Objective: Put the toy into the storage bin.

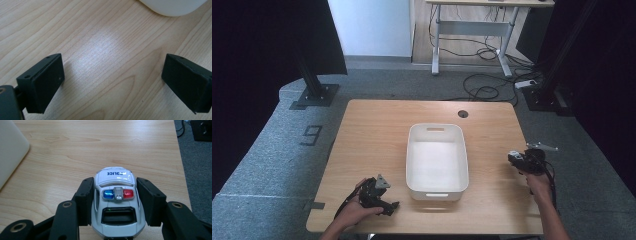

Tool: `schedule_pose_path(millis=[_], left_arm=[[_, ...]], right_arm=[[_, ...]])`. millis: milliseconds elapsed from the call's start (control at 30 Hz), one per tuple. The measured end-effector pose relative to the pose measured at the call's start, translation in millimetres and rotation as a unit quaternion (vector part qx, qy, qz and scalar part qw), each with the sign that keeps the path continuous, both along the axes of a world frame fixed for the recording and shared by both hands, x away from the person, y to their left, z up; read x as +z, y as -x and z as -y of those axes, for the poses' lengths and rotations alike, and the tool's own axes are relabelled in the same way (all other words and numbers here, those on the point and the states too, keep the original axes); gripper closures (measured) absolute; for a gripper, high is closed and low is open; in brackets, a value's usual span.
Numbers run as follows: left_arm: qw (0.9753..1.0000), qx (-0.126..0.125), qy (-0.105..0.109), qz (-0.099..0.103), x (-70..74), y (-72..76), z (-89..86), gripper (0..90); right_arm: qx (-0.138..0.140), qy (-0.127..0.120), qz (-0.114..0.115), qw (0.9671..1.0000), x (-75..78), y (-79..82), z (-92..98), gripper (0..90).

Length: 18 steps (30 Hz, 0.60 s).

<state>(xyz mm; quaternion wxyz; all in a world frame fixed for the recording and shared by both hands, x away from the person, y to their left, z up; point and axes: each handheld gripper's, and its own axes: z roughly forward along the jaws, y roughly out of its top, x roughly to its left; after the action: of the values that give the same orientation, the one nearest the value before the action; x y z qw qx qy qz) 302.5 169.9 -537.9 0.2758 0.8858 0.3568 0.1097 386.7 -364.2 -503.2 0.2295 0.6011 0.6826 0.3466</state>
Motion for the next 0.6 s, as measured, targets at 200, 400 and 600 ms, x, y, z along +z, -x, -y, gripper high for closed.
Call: schedule_pose_path(millis=[200, 400, 600], left_arm=[[1.0, 0.0, 0.0, 0.0, 0.0, 0.0, 0.0, 4.8], [1.0, -0.001, 0.0, 0.0, 0.0, -0.3, 0.3, 4.7], [1.0, -0.001, 0.0, 0.0, 0.0, -0.2, 0.4, 4.7]], right_arm=[[0.005, -0.006, 0.005, 1.0, 4.0, 2.2, -1.3, 50.2], [0.011, -0.014, 0.02, 0.9996, 11.9, 6.5, -3.3, 50.2], [0.015, -0.017, 0.032, 0.9992, 21.3, 11.3, -6.6, 50.2]])
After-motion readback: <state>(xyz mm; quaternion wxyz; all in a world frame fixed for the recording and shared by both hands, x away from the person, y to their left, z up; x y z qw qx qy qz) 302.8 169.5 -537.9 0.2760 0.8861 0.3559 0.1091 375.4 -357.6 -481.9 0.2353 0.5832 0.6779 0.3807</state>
